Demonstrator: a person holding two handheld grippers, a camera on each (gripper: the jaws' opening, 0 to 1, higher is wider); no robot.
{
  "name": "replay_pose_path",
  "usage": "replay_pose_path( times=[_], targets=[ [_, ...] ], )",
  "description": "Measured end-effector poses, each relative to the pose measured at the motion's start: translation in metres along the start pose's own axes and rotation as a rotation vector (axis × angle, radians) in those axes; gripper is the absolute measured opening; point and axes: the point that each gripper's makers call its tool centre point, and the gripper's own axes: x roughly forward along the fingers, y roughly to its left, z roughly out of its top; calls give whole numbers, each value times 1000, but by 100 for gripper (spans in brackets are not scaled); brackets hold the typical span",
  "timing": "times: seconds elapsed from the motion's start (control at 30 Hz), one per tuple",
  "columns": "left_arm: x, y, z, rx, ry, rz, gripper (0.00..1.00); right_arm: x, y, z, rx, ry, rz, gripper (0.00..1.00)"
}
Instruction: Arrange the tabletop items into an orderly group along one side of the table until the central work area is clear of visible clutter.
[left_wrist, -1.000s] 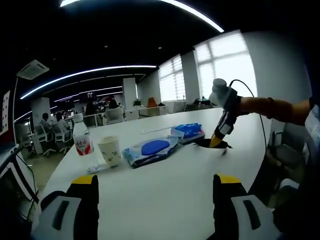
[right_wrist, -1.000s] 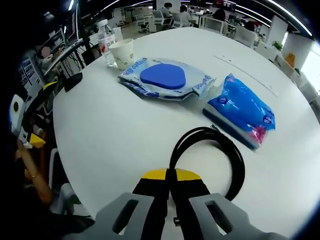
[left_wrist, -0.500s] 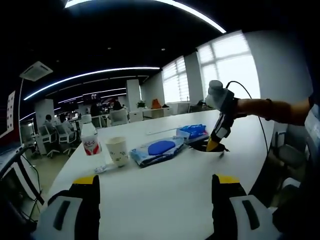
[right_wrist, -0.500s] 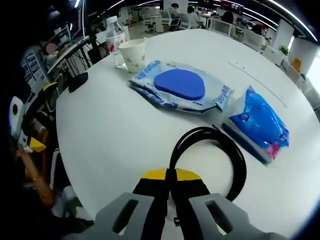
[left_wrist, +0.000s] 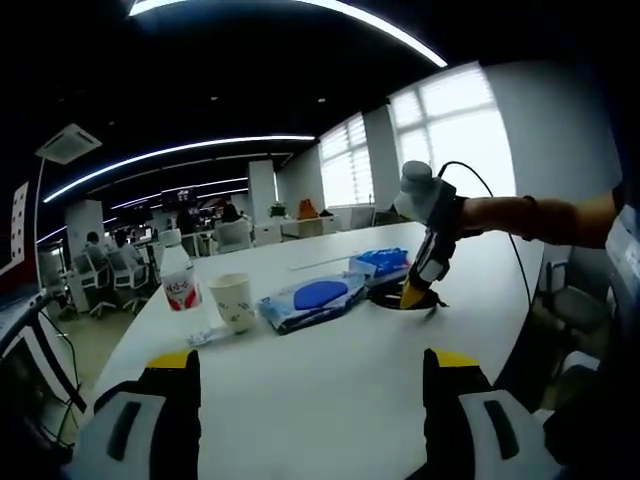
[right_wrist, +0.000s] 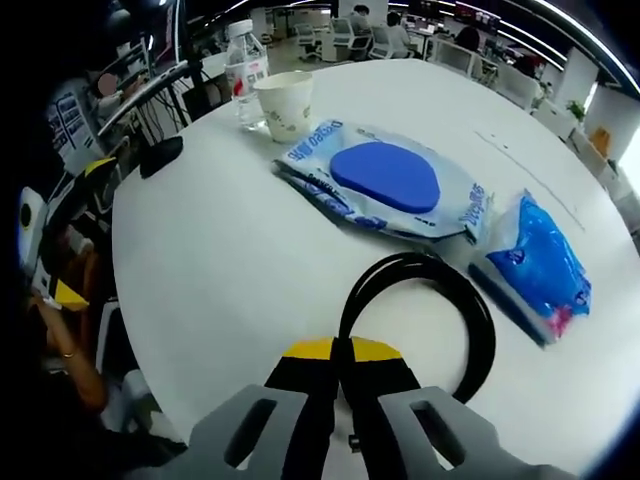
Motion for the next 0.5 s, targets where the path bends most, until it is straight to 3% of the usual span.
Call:
replay_pose_path(
  times=[0.5],
  targets=[
    [-1, 5, -4, 7, 4, 8, 88, 8, 6, -13, 1, -12, 56, 4]
  ],
)
